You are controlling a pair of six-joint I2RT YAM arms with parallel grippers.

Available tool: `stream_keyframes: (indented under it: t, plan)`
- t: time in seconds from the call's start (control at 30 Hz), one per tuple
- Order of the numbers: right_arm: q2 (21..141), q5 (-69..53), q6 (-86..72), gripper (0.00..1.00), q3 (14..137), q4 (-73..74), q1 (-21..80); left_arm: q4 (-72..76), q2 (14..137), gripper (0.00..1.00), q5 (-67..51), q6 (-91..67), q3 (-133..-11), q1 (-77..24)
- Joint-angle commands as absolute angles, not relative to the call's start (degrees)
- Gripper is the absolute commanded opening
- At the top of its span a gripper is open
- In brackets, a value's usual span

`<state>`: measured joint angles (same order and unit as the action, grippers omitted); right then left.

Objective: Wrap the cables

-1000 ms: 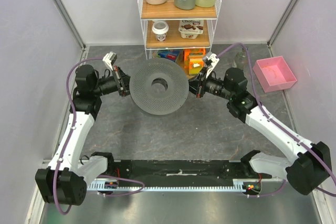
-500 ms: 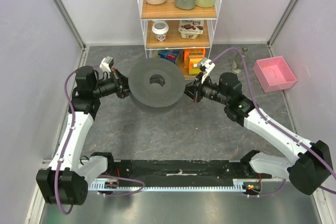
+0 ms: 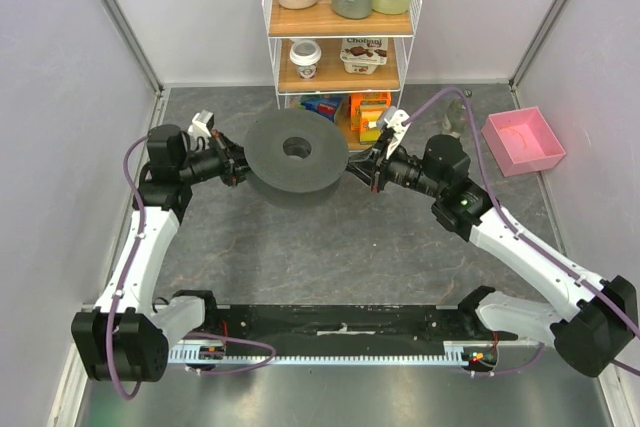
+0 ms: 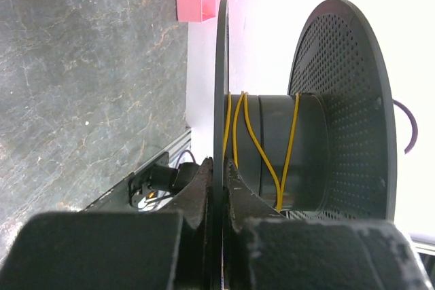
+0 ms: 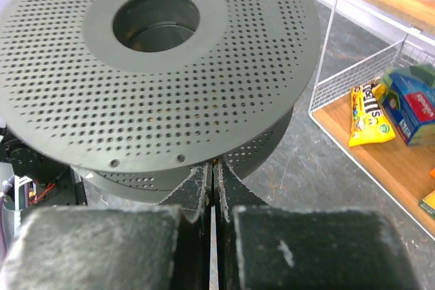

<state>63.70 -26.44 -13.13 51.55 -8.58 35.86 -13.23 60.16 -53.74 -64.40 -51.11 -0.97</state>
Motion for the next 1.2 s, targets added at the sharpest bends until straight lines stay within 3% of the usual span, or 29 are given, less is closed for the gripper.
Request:
stream_keyframes:
  t: [0.0,0.4,0.87,1.17]
  plan:
    - [62.22,-29.71,-14.50,0.00,54.14,-17.48,36.47,-12.30,60.38,0.02,-53.70,-65.92,-51.06,-0.79]
    - [64.33,-24.53,-15.99,0.00,52.47,-19.95,41.57,-13.53,64.51,0.02,-53.89,-77.26,-55.19,-0.88]
    - [65.48,-10.47,-23.11,0.00,46.24,-18.81,48.87,-38.39,61.79,0.02,-29.28,-62.32,-61.53,-2.81]
    - [71.36,-8.53,-30.23,0.00,42.28,-23.64,49.57,-42.97,61.52,0.02,-14.95,-57.83,-60.38,-8.17]
